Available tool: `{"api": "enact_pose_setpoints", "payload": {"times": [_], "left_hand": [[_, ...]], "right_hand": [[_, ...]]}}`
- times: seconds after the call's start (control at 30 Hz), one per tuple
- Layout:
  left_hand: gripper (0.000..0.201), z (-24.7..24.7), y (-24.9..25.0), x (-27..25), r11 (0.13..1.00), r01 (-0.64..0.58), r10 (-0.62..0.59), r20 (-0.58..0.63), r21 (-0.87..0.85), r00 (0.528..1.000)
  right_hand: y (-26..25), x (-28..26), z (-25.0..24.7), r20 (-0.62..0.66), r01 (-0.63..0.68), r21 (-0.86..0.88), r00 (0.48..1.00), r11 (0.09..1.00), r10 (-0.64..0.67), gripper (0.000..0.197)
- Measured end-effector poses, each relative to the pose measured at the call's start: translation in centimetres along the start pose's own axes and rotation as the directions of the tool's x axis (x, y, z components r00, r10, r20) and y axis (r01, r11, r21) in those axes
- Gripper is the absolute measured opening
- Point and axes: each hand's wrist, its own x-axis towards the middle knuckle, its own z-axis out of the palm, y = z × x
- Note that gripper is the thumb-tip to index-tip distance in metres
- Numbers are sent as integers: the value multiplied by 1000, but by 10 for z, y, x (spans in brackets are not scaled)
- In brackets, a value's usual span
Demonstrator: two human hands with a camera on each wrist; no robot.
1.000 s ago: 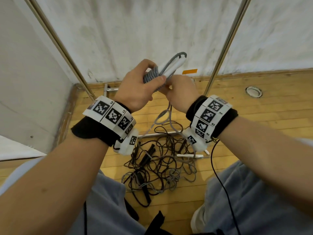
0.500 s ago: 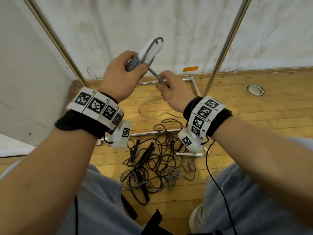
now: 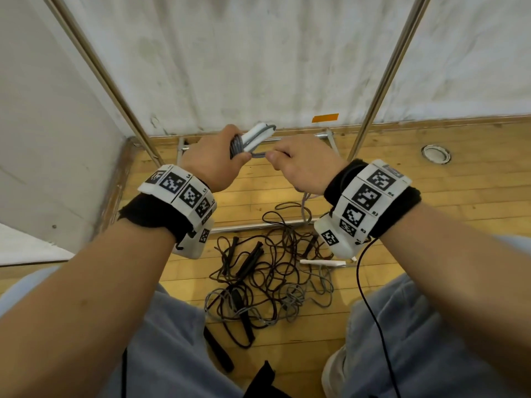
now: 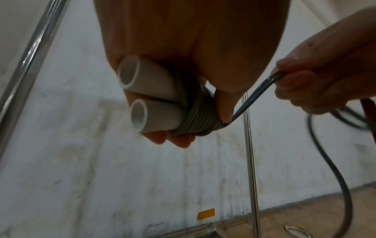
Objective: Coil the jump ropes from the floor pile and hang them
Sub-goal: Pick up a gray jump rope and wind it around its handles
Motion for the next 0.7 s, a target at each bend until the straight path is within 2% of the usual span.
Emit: {"api": "enact_pose_setpoints", "payload": {"times": [0.13,0.3,0.43,0.6,0.7], "left_hand": [[31,3,3,-3,995,-35,25,110,90,994],[27,11,21,-11,994,-104,96,223,24,970],[20,14,28,-16,980,-199,186,254,26,949],[41,16,33,-22,965,-257,237,245,51,940],[32,17,35,-26,963,-266,251,226,36,941]], "right_hand": [[7,-2,-12,-33,4,4,999,1000,-4,33],[15,5,-10,-153,4,5,988,1000,-4,35],[21,7,-6,-186,6,13,983,1000,-4,31],[26,8,-3,-197,26,-100,979,995,-46,33],[33,7,-3,-174,6,-151,984,989,-33,37]]}}
